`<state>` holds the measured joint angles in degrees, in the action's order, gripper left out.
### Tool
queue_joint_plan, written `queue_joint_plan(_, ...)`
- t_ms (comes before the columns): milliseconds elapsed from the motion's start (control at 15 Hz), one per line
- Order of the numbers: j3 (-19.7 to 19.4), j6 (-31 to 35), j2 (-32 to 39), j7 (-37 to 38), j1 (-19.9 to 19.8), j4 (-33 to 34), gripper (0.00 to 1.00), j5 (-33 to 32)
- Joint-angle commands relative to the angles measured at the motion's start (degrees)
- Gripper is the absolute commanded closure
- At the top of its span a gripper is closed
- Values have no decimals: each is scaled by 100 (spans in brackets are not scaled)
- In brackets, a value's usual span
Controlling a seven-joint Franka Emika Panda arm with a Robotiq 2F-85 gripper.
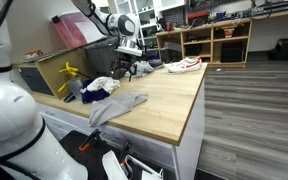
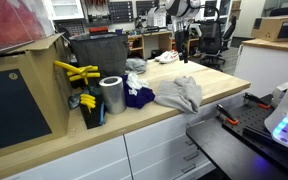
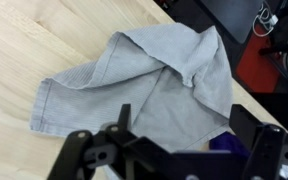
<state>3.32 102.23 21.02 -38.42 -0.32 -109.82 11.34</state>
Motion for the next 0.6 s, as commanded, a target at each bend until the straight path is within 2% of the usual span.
queue_joint_plan(0,-26,405,263,990,-52,202,0,72)
queue_joint_plan(267,-100,797,436,1906,-133,157,0,-54)
queue_joint_plan(533,-207,836,552,2350,-191,144,0,-163)
